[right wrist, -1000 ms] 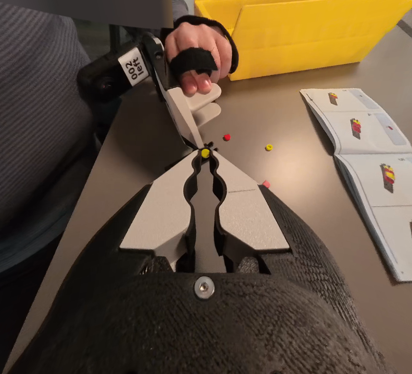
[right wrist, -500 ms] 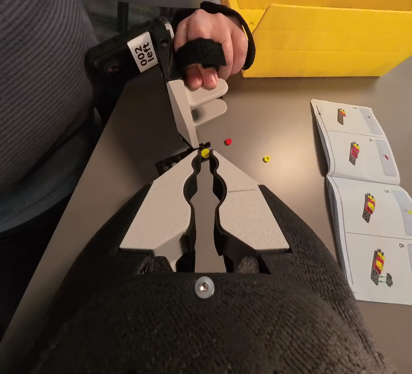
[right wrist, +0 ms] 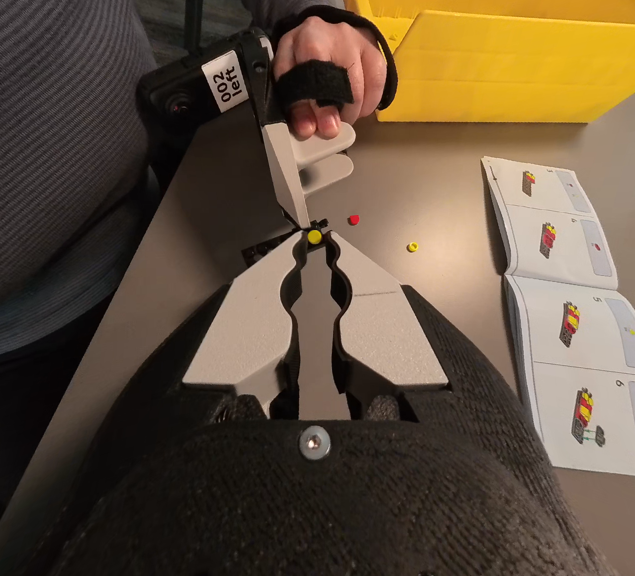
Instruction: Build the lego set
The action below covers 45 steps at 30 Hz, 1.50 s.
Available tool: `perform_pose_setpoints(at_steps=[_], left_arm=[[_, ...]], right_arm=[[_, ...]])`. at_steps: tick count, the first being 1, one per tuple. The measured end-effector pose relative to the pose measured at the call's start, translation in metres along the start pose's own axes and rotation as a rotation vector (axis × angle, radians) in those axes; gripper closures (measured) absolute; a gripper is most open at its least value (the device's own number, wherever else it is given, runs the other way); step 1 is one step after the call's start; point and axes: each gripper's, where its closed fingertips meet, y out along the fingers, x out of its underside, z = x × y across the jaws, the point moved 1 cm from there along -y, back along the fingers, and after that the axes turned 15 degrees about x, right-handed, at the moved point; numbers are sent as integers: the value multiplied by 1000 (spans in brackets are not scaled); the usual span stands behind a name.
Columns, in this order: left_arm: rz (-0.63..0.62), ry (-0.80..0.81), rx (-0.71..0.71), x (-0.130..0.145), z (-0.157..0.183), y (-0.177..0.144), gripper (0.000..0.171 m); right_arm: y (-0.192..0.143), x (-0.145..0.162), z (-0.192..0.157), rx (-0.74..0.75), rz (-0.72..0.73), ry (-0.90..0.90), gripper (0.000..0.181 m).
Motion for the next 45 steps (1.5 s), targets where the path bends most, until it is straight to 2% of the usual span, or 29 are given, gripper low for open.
perform_pose_setpoints(at_steps=[14, 17, 19, 23, 25, 28, 31, 34, 45], left_arm=[[-2, -7, -5, 2, -2, 1, 165], [-19, -58, -25, 8, -8, 1, 165], [-23, -95, -34, 10, -13, 1, 165], [-25, -106, -40, 10, -15, 3, 166], [-24, -114, -44, 9, -17, 3, 166], [-18, -128, -51, 8, -20, 4, 166], [-6, -137, -59, 6, -23, 4, 166], [1, -144, -59, 5, -25, 3, 165], [9, -142, -48, 2, -23, 3, 165]], right_arm=[[-4, -7, 8, 47, 42, 7, 166], [-18, -19, 19, 156, 138, -27, 155], [-27, -19, 24, 271, 163, -119, 145], [-32, 8, 22, 476, 23, -379, 126], [-31, 20, 24, 584, -26, -523, 125], [-24, 17, 16, 707, 63, -718, 125], [-12, 6, 3, 744, 168, -799, 127], [-8, -5, 2, 797, 234, -865, 139], [1, -8, 5, 820, 228, -936, 162]])
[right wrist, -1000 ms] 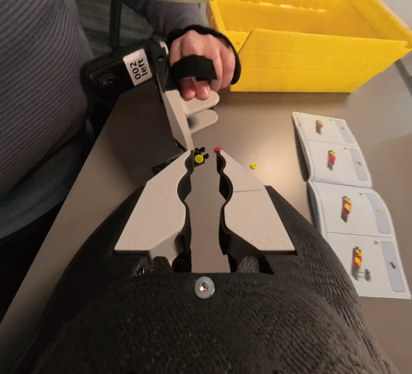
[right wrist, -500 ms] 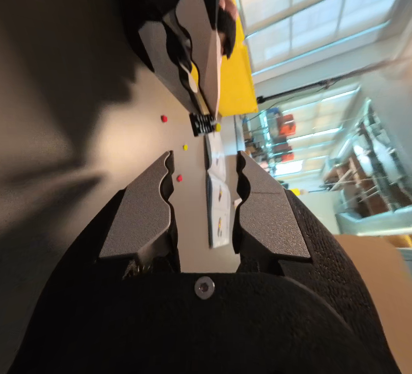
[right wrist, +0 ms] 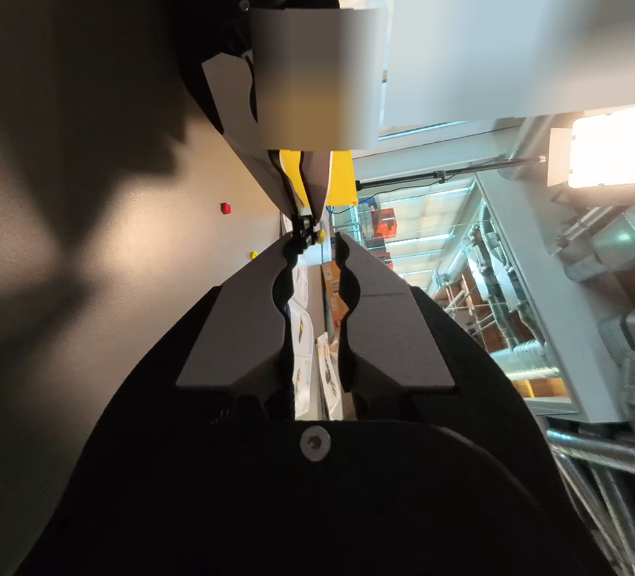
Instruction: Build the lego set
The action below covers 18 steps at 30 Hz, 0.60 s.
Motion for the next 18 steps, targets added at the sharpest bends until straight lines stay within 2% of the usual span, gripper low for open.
perform_pose_setpoints(at_steps=[4, 18], left_arm=[[0, -1, 2, -1, 0, 0, 165], [-2, 51, 35, -4, 13, 1, 165]], right_arm=[[1, 0, -2, -3, -13, -10, 171], [-3, 0, -11, -98, -48, 20, 173]])
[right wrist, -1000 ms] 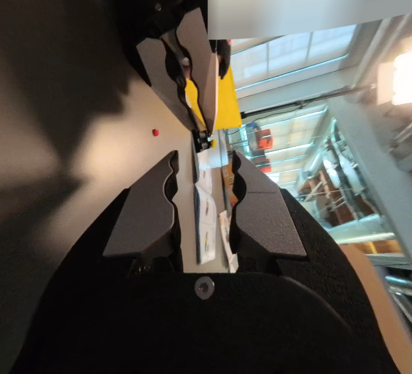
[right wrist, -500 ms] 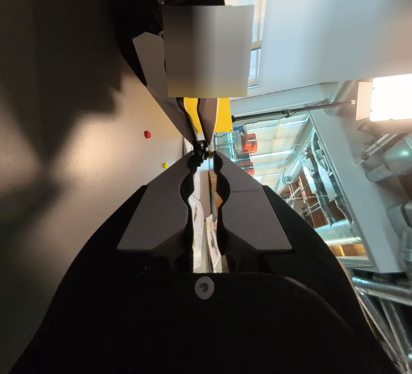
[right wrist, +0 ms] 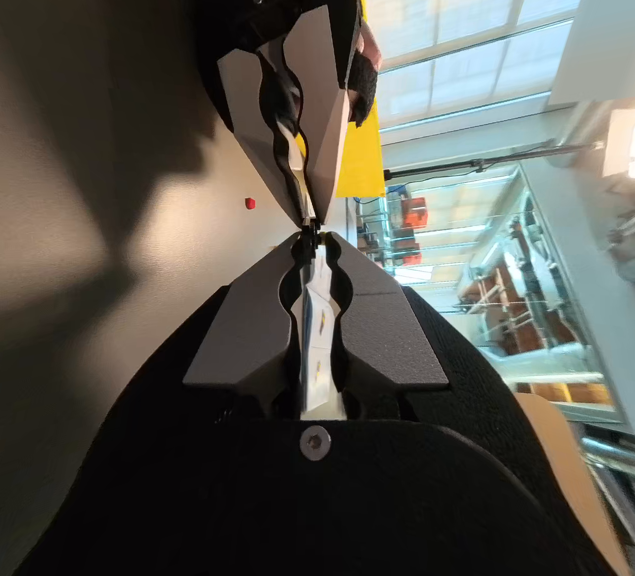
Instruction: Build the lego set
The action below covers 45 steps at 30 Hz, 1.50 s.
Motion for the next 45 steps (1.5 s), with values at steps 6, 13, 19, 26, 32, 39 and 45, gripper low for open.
perform_pose_setpoints(at_steps=[6, 13, 19, 26, 32, 39, 45], left_arm=[[10, 19, 42, -5, 10, -1, 166], [23, 27, 67, -6, 13, 1, 166], [28, 6, 64, -5, 11, 1, 166], [-12, -32, 76, 7, 9, 2, 166], [-50, -32, 120, 13, 18, 2, 165], [-93, -16, 141, 22, 25, 3, 165], [-113, -20, 148, 26, 26, 3, 165]], right_arm=[[-4, 0, -9, -101, 12, 69, 172], [-5, 0, -13, -147, -2, 158, 173], [-4, 1, -13, -150, -12, 219, 174], [-4, 29, -11, -70, -80, 254, 144], [-9, 61, -1, -155, -163, 657, 143], [3, 68, -32, -520, -238, 768, 147], [8, 71, -38, -733, -228, 898, 150]])
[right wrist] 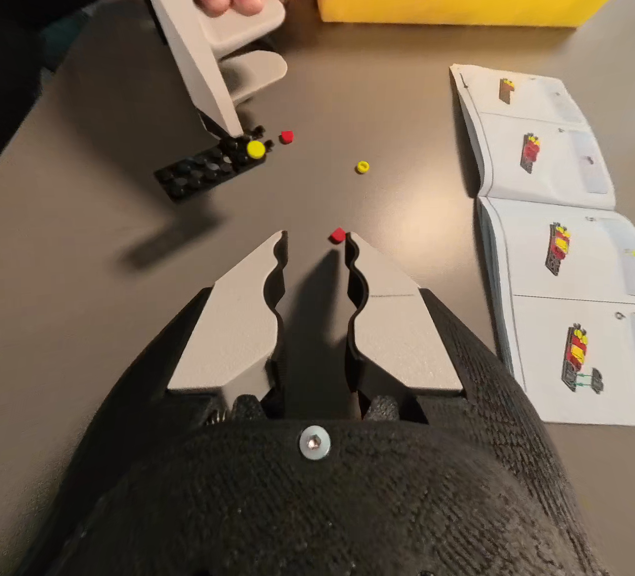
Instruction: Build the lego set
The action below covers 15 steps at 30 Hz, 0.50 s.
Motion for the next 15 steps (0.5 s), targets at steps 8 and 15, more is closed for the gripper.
perform_pose_setpoints(at_steps=[8, 15], left_arm=[[-18, -9, 12, 6, 1, 2, 165], [-28, -13, 21, 9, 3, 3, 165]], right_arm=[[5, 7, 9, -73, -53, 50, 154], [6, 7, 11, -27, -44, 21, 158]])
